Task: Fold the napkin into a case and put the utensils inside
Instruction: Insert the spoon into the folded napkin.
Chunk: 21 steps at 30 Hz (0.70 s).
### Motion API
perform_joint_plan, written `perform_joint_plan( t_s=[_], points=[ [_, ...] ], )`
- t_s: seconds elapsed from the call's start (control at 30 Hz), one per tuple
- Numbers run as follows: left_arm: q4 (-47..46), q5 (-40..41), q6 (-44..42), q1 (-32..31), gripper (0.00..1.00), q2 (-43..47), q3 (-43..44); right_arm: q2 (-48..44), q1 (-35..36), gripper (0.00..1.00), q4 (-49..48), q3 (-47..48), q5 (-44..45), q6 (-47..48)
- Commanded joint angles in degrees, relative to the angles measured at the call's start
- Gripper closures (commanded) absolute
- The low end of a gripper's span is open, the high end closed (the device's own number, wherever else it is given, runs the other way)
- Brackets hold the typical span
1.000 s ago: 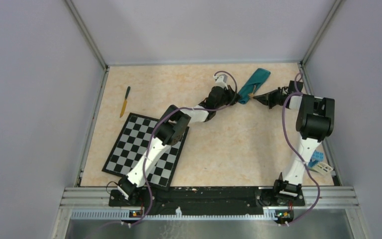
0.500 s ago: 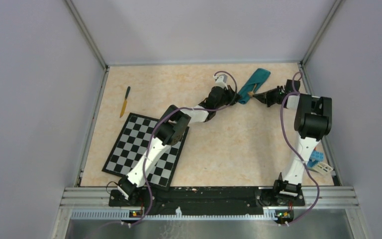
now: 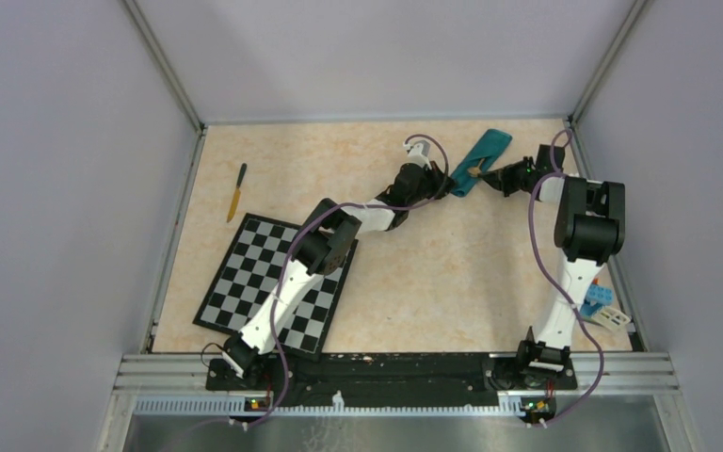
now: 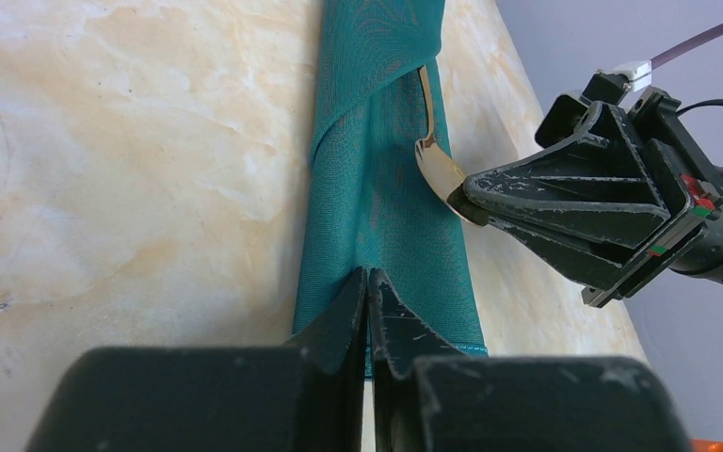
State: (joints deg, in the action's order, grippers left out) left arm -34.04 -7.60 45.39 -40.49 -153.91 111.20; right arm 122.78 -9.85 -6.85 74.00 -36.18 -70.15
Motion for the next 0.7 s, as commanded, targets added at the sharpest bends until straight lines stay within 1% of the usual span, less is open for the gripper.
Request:
perform_joint_plan(
  t_s=[0.0, 0.13, 0.27, 0.67],
  points=[
    [3.9, 0.5, 0.0, 0.0, 0.93, -0.2, -1.9, 0.2, 0.7, 1.00, -1.3, 0.3, 3.5, -1.3],
    [3.9, 0.3, 0.1, 0.0, 0.93, -0.3, -1.9, 0.4, 1.5, 1.00, -3.4, -1.0, 4.9, -2.4],
    [4.0, 0.3, 0.0, 0.0, 0.93, -0.3, -1.9, 1.5, 2.4, 1.00, -3.9, 0.6, 5.0, -2.4],
    [3.6, -0.1, 0.2, 0.1, 0.93, -0.3, -2.0, 4.5, 3.9, 1.00, 1.7, 7.6, 6.3, 3.6]
  ],
)
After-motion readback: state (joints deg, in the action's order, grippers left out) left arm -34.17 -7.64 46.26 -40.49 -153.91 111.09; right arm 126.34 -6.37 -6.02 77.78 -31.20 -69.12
